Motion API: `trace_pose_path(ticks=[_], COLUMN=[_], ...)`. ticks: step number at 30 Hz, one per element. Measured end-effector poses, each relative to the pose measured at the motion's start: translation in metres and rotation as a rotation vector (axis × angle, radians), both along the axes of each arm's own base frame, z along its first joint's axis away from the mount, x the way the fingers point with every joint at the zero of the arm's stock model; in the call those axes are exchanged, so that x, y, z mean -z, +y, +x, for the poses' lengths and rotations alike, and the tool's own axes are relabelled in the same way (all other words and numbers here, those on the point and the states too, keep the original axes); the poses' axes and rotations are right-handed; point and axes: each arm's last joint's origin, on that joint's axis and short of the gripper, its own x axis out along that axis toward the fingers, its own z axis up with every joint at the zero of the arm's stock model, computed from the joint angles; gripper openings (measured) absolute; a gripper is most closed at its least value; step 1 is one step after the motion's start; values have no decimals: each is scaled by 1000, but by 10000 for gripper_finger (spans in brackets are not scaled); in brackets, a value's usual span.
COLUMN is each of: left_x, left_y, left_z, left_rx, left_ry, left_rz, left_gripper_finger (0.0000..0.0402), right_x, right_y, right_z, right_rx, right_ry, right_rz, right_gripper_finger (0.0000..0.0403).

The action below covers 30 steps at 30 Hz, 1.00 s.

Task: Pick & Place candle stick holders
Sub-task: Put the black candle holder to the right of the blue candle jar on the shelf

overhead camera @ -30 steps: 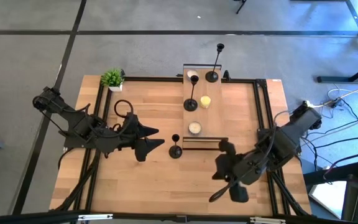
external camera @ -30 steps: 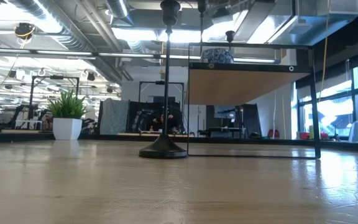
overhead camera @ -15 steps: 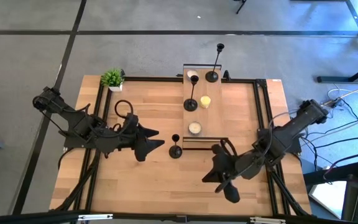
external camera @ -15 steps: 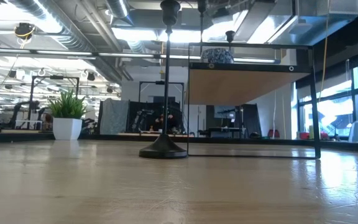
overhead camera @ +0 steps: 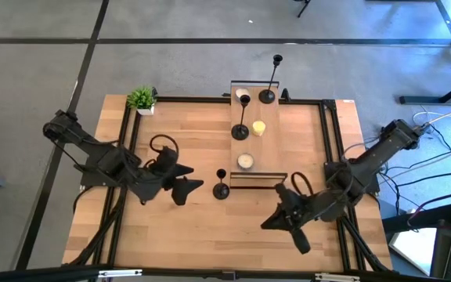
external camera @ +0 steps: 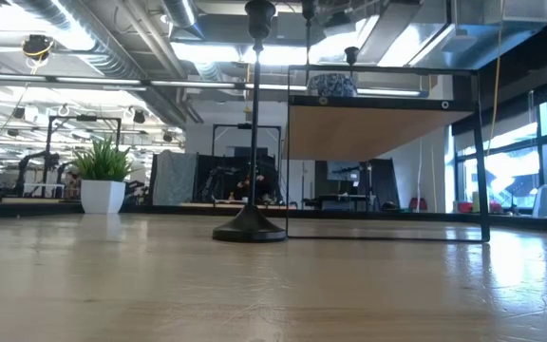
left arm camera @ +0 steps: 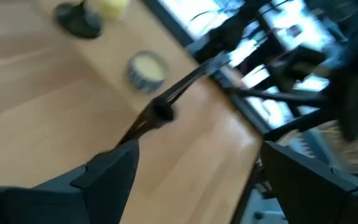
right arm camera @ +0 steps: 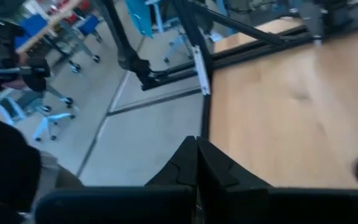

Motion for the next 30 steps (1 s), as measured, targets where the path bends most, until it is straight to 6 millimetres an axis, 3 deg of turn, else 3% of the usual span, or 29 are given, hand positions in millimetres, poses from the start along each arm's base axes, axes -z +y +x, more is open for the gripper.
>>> trace_pose_path(ticks=[6,11,23,26,30], left_x=[18,26,46,56,84], left_y=[-1,2,0,-6,-20], left_z=[10,20,52,63,80], left_rx=[-140,-247,-376,-337,-306], left_ry=[50,29,-27,1,86], left_rz=[9,-20,-111,-113,-187], left_gripper_finger=[333,333,333,333,333], right_x=[-9,-17,7,9,10], right_y=[-10,-29,-85,-95,-105], right_z=[-25,-55,-126,-136,-146], right_rx=[29,6,-107,-161,-204], right_ry=[25,46,-126,-156,-160], right_rz=[-67,-91,41,31,16], right_gripper_finger=[0,0,0,0,0])
